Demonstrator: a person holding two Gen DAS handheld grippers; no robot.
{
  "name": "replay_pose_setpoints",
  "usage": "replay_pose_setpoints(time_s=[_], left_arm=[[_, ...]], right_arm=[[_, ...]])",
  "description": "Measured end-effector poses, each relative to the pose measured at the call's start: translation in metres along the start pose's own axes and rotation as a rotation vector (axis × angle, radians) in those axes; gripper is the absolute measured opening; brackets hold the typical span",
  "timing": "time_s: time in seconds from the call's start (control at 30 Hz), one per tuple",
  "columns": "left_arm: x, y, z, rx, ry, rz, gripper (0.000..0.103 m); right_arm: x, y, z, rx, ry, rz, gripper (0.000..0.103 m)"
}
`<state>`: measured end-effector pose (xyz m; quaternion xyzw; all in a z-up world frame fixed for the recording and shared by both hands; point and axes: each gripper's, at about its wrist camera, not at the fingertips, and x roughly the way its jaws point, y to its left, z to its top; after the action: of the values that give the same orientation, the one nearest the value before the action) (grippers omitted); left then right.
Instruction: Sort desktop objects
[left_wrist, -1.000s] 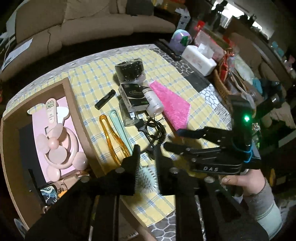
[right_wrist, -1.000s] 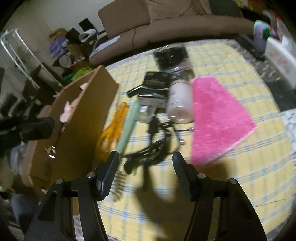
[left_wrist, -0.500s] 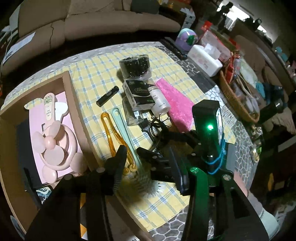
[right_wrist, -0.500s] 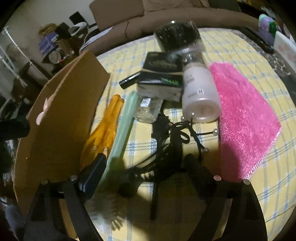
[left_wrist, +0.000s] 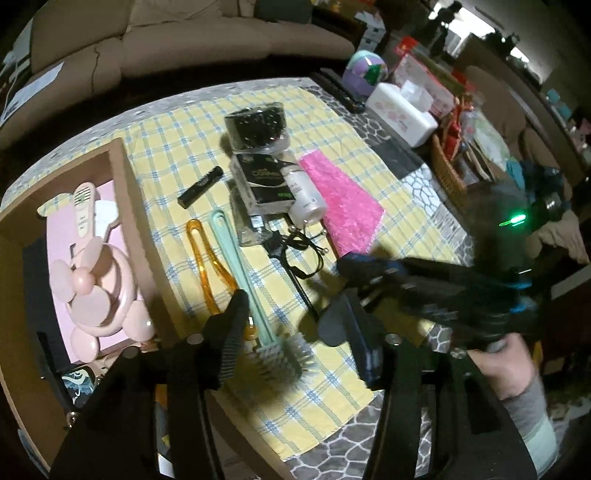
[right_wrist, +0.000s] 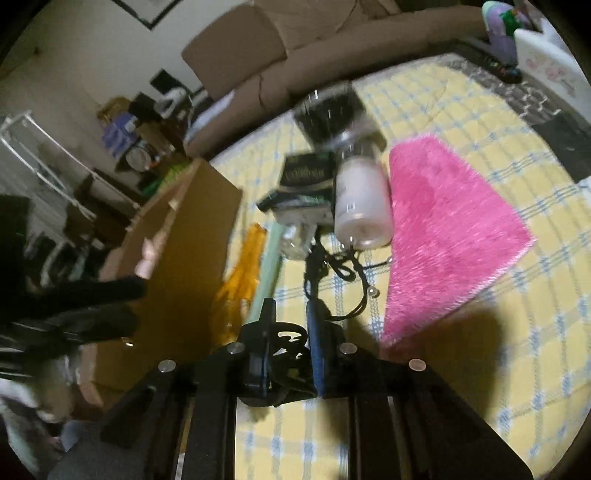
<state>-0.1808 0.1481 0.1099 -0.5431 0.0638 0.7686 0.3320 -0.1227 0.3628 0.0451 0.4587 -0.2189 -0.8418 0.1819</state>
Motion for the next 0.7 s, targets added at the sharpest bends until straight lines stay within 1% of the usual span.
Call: replay_pose_setpoints(time_s=[0.03,0.17,0.23,0.33,0.5,0.63,0.67,0.7], left_arm=[[0.002,-0.003,0.001,0.007,0.006,0.004,0.056],[0.024,-0.017,0.002,0.033,0.048,0.035,0.057],[0.040,-0.027,0.004,0.060,0.075,0.071,0.061],[0.068,-0.038,0.007,0.088,0.126,0.129,0.062],[0.109,-0.047,0.023,0.129,0.157,0.241,0.059],[0.133,-0.041,0.037,0.094,0.178,0.290,0.057],[0.138,-0.039,0.040,0.088,0.181,0.301,0.054],[0.143,-0.037,0.042,0.082,0.190,0.308,0.053]], right_arm=[[-0.011,0.001,0.002,0.000,-0.020,0.006,0.016],[-0.048,0.007,0.003,0.008,-0.092,0.004,0.016],[-0.060,0.005,0.004,0.004,-0.113,-0.022,0.016],[-0.079,-0.008,0.007,0.015,-0.145,-0.049,0.016],[-0.090,-0.028,0.008,0.036,-0.150,-0.050,0.016],[-0.091,-0.039,0.008,0.046,-0.145,-0.031,0.016],[-0.091,-0.040,0.009,0.045,-0.143,-0.029,0.016],[-0.092,-0.042,0.009,0.044,-0.142,-0.028,0.016]])
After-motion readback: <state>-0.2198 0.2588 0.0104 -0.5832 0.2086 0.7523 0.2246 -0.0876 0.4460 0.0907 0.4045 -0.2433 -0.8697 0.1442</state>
